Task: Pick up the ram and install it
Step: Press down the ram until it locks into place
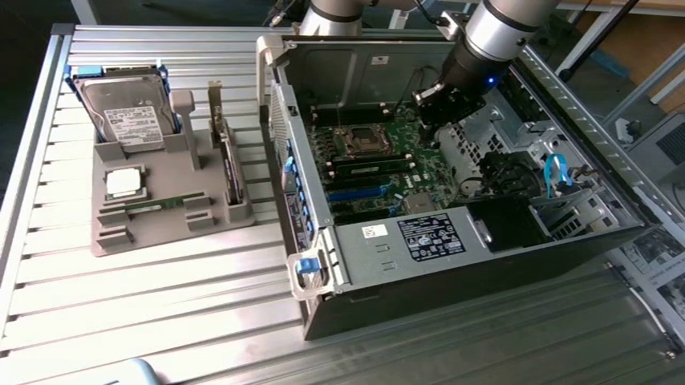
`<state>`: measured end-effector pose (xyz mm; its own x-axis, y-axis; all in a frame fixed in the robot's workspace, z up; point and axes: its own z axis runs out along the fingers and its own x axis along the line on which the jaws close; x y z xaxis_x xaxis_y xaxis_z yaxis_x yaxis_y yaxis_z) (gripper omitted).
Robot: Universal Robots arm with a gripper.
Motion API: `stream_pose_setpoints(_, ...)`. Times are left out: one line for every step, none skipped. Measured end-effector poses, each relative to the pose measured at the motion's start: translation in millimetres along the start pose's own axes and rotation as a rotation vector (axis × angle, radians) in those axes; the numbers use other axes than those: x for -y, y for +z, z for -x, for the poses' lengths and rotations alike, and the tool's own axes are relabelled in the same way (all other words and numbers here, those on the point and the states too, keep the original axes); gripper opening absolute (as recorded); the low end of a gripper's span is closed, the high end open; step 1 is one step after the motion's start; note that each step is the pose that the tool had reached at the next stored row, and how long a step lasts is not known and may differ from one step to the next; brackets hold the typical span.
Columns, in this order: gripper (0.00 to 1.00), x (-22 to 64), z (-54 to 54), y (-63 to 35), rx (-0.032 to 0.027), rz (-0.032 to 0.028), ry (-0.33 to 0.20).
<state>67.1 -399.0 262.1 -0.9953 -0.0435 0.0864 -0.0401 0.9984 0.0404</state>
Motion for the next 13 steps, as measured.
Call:
stream_pose_setpoints(0.11,0.0,0.0,0.4,0.0007,0.0015,0.017)
stream_pose_setpoints(0.11,0.0,0.1,0.7,0.0014,0.0031,0.035)
stream_pose_setpoints(0.11,0.1,0.1,1.0,0.0021,0.0044,0.050)
stream_pose_setpoints(0.11,0.1,0.1,1.4,0.0027,0.0059,0.068)
stream_pose_setpoints(0.11,0.1,0.1,1.7,0.0034,0.0073,0.084)
stream_pose_setpoints(0.11,0.1,0.1,1.9,0.0041,0.0087,0.101)
stream_pose_setpoints(0.11,0.1,0.2,2.0,0.0047,0.0100,0.117)
stream_pose_setpoints(0.11,0.1,0.2,2.0,0.0048,0.0103,0.122)
stream_pose_setpoints(0.11,0.1,0.2,2.0,0.0049,0.0104,0.122)
stream_pose_setpoints(0.11,0.1,0.2,2.1,0.0049,0.0106,0.122)
stream_pose_setpoints(0.11,0.1,0.2,2.1,0.0049,0.0106,0.122)
stream_pose_setpoints(0.11,0.1,0.2,2.0,0.0050,0.0106,0.122)
stream_pose_setpoints(0.11,0.1,0.2,2.0,0.0049,0.0106,0.122)
